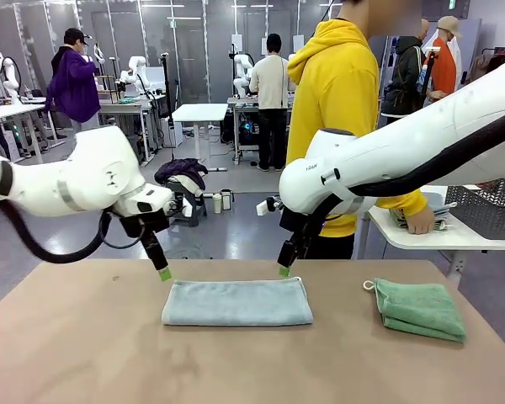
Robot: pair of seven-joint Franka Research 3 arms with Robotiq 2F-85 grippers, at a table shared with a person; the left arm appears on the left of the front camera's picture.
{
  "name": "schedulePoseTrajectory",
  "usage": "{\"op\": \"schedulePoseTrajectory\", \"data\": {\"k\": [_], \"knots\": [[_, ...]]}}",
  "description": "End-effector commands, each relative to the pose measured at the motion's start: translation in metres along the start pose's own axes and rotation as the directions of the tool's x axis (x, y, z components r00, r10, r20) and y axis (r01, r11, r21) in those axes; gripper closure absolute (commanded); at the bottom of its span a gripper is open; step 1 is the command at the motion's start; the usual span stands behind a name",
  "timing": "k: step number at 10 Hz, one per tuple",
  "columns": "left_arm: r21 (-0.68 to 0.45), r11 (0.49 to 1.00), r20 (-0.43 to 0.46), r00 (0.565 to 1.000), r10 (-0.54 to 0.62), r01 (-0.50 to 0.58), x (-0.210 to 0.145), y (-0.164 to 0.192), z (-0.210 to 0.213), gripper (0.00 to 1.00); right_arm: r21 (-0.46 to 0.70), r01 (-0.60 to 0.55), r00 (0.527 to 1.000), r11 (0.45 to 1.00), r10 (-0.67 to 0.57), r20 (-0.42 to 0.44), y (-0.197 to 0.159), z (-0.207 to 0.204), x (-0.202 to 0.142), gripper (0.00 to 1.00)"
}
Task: Fold the towels and place them in the basket.
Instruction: When a person lays out a Towel with hook on the table, fold it in half twice.
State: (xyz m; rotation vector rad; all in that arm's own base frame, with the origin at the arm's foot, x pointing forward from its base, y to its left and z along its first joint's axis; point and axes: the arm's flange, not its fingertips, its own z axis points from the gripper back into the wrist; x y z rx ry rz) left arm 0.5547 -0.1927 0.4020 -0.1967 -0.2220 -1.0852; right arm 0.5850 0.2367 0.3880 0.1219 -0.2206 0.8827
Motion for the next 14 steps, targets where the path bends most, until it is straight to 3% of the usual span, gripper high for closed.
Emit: {"op": "schedulePoseTrajectory", "data": {"k": [1, 4, 5, 6, 9, 14], "knots": [[-0.002, 0.999, 0.077, 0.996, 0.041, -0.041, -0.045, -0.035, 0.013, 0.0, -0.066, 0.212, 0.977, 0.975, -0.213, 0.0, 0.019, 0.0, -0.006, 0.0], [0.057, 0.996, 0.123, 0.99, 0.064, -0.072, -0.074, -0.072, 0.022, 0.0, -0.096, 0.413, 0.907, 0.906, -0.418, -0.044, 0.021, -0.002, -0.004, 0.0], [0.078, 0.995, 0.152, 0.987, 0.052, -0.065, -0.079, -0.077, 0.023, 0.0, -0.081, 0.403, 0.911, 0.912, -0.408, -0.057, 0.019, -0.002, -0.006, 0.0], [0.015, 0.996, 0.084, 0.993, 0.082, -0.084, -0.066, -0.059, 0.022, 0.0, -0.068, 0.355, 0.934, 0.932, -0.357, -0.015, 0.017, 0.0, -0.007, 0.0], [0.015, 0.996, 0.084, 0.993, 0.082, -0.084, -0.066, -0.059, 0.022, 0.0, -0.07, 0.383, 0.922, 0.921, -0.385, -0.03, 0.018, -0.001, -0.008, 0.0], [0.015, 0.996, 0.084, 0.993, 0.082, -0.084, -0.066, -0.059, 0.022, 0.0, -0.191, 0.674, 0.71, 0.714, -0.697, -0.099, 0.029, -0.023, -0.007, 0.0]]}}
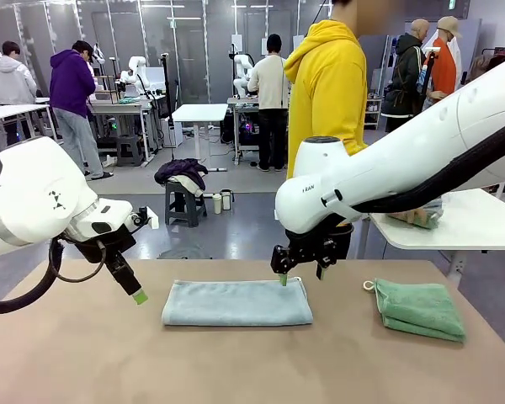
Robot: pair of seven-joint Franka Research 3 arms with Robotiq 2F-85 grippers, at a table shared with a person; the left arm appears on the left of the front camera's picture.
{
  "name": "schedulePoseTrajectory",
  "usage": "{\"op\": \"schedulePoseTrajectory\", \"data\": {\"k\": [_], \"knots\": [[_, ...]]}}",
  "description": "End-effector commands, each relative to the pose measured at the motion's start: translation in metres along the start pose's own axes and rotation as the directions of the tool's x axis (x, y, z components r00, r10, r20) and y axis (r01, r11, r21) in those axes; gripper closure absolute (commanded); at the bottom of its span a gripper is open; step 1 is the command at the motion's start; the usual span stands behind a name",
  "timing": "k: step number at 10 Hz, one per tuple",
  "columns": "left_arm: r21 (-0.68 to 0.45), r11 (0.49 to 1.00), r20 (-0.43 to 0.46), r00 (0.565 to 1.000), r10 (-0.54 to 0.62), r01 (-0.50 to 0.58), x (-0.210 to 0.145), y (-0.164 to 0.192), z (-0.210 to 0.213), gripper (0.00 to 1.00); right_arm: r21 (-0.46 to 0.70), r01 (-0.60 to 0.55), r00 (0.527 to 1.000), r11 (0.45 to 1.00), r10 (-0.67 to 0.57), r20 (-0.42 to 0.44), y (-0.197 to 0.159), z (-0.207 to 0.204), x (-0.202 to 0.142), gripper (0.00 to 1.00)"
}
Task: Fold the towels and place them in the basket.
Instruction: When a person lays out a Towel with hook on the table, fold it in half twice.
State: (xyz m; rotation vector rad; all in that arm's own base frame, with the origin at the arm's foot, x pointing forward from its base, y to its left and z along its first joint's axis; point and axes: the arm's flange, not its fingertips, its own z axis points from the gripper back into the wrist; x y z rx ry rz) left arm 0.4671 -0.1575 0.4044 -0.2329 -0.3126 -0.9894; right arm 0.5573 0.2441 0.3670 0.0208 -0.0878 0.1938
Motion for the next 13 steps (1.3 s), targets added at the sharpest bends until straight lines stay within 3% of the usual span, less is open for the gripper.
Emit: {"op": "schedulePoseTrajectory", "data": {"k": [1, 5, 13], "knots": [[-0.008, 1.0, -0.014, 1.0, -0.001, 0.001, 0.003, 0.003, 0.003, 0.0, -0.024, 0.114, 0.993, 0.993, -0.114, -0.027, 0.009, -0.007, 0.01, 0.0], [-0.008, 1.0, -0.014, 1.0, -0.001, 0.001, 0.003, 0.003, 0.003, 0.0, -0.029, 0.207, 0.978, 0.978, -0.208, -0.036, -0.004, -0.033, 0.029, 0.0], [-0.008, 1.0, -0.014, 1.0, -0.001, 0.001, 0.003, 0.003, 0.003, 0.0, 0.016, 0.206, 0.978, 0.978, -0.205, -0.046, -0.01, -0.083, 0.033, 0.0]]}}
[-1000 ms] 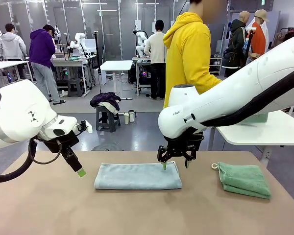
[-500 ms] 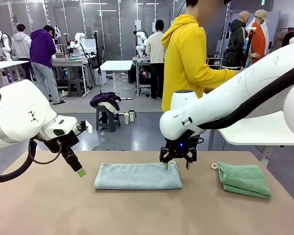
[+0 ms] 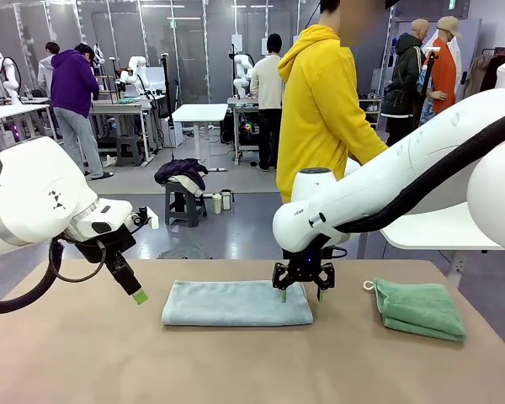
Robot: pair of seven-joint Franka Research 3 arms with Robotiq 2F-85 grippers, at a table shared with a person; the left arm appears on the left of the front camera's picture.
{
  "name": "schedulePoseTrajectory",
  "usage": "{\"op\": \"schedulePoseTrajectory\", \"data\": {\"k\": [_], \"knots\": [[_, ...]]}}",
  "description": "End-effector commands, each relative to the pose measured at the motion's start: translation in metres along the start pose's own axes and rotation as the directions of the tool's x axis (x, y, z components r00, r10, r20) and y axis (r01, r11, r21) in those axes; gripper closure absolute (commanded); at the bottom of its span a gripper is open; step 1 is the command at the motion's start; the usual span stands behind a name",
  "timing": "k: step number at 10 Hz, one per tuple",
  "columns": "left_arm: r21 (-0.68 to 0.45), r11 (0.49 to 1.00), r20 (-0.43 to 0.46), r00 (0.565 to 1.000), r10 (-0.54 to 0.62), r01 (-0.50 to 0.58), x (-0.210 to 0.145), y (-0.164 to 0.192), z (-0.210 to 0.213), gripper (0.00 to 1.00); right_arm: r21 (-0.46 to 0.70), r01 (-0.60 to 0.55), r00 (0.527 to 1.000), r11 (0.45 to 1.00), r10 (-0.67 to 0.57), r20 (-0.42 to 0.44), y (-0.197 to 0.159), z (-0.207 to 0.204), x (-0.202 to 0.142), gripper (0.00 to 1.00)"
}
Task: Fold the towels and place them in the basket.
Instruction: When a person lays out a Towel with hook on the table, fold it in half twice.
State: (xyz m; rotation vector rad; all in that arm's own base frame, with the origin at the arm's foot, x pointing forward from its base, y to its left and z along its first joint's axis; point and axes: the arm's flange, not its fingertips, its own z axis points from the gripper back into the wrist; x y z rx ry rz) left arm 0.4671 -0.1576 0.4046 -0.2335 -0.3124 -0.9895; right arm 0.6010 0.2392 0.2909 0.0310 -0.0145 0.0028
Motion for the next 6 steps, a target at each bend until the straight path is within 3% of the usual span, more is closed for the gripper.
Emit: {"op": "schedulePoseTrajectory", "data": {"k": [1, 3, 4, 5, 6], "knots": [[-0.007, 1.0, -0.014, 1.0, -0.001, 0.001, 0.0032, 0.0029, 0.0028, 0.0, 0.013, 0.009, 0.999, 1.0, -0.01, 0.035, 0.0058, -0.0076, -0.0051, 0.0], [-0.007, 1.0, -0.014, 1.0, -0.001, 0.001, 0.0032, 0.0029, 0.0028, 0.0, 0.042, 0.0, 1.0, 0.999, -0.001, 0.028, 0.0037, -0.0094, -0.0082, 0.0], [-0.007, 1.0, -0.014, 1.0, -0.001, 0.001, 0.0032, 0.0029, 0.0028, 0.0, 0.041, 0.003, 0.999, 0.999, -0.004, 0.033, 0.0027, -0.009, -0.0088, 0.13], [-0.007, 1.0, -0.014, 1.0, -0.001, 0.001, 0.0032, 0.0029, 0.0028, 0.0, 0.038, 0.004, 1.0, 0.999, -0.005, 0.029, 0.0015, -0.0094, -0.0088, 0.35], [-0.007, 1.0, -0.014, 1.0, -0.001, 0.001, 0.0032, 0.0029, 0.0028, 0.0, 0.042, 0.007, 1.0, 0.999, -0.007, 0.018, 0.0008, -0.0099, -0.0076, 0.72]]}}
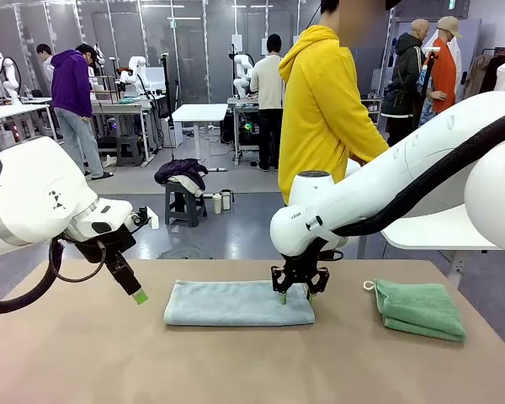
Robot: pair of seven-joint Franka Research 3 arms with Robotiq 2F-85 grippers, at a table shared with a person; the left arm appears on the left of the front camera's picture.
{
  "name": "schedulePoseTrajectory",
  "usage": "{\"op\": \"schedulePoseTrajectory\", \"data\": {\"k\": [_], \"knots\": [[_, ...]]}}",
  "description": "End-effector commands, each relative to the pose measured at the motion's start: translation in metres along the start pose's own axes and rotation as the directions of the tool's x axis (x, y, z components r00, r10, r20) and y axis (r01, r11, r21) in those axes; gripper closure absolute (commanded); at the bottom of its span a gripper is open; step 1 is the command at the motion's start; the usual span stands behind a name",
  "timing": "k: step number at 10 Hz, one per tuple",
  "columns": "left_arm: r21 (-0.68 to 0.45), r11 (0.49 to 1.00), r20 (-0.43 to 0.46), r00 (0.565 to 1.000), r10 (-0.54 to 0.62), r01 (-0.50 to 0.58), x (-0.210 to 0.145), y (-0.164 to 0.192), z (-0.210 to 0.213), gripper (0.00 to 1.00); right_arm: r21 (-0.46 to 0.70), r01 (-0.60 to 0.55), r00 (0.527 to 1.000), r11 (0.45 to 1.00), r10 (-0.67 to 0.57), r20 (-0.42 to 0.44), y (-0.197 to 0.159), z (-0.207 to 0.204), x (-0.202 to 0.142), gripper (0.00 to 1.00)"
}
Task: Fold the towels and place them in the basket.
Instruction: When a person lays out a Towel with hook on the table, fold it in half twice.
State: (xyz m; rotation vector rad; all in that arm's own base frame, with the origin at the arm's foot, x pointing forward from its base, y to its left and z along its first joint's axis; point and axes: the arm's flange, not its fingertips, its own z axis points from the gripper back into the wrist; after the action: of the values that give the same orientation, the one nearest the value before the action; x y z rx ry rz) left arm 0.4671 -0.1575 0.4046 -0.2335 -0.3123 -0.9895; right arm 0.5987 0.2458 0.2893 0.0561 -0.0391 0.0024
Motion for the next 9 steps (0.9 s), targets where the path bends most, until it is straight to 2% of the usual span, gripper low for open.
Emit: {"op": "schedulePoseTrajectory", "data": {"k": [1, 2, 4, 5, 6, 9], "knots": [[-0.007, 1.0, -0.014, 1.0, -0.001, 0.001, 0.0032, 0.0029, 0.0028, 0.0, 0.025, 0.01, 1.0, 1.0, -0.01, -0.011, -0.0059, -0.0099, -0.0044, 0.95], [-0.007, 1.0, -0.014, 1.0, -0.001, 0.001, 0.0032, 0.0029, 0.0028, 0.0, 0.029, 0.014, 1.0, 0.999, -0.014, -0.015, -0.0069, -0.0104, -0.0045, 1.0], [-0.007, 1.0, -0.014, 1.0, -0.001, 0.001, 0.0032, 0.0029, 0.0028, 0.0, 0.046, 0.021, 1.0, 0.999, -0.02, -0.021, -0.009, -0.0102, -0.0039, 1.0], [-0.007, 1.0, -0.014, 1.0, -0.001, 0.001, 0.0032, 0.0029, 0.0028, 0.0, 0.045, 0.022, 1.0, 0.999, -0.022, -0.016, -0.0095, -0.0094, -0.0051, 0.95], [-0.007, 1.0, -0.014, 1.0, -0.001, 0.001, 0.0032, 0.0029, 0.0028, 0.0, 0.048, 0.023, 1.0, 0.999, -0.022, -0.013, -0.0105, -0.0092, -0.006, 1.0], [-0.007, 1.0, -0.014, 1.0, -0.001, 0.001, 0.0032, 0.0029, 0.0028, 0.0, 0.041, 0.028, 1.0, 0.999, -0.028, -0.007, -0.0101, -0.0053, -0.0061, 1.0]]}}
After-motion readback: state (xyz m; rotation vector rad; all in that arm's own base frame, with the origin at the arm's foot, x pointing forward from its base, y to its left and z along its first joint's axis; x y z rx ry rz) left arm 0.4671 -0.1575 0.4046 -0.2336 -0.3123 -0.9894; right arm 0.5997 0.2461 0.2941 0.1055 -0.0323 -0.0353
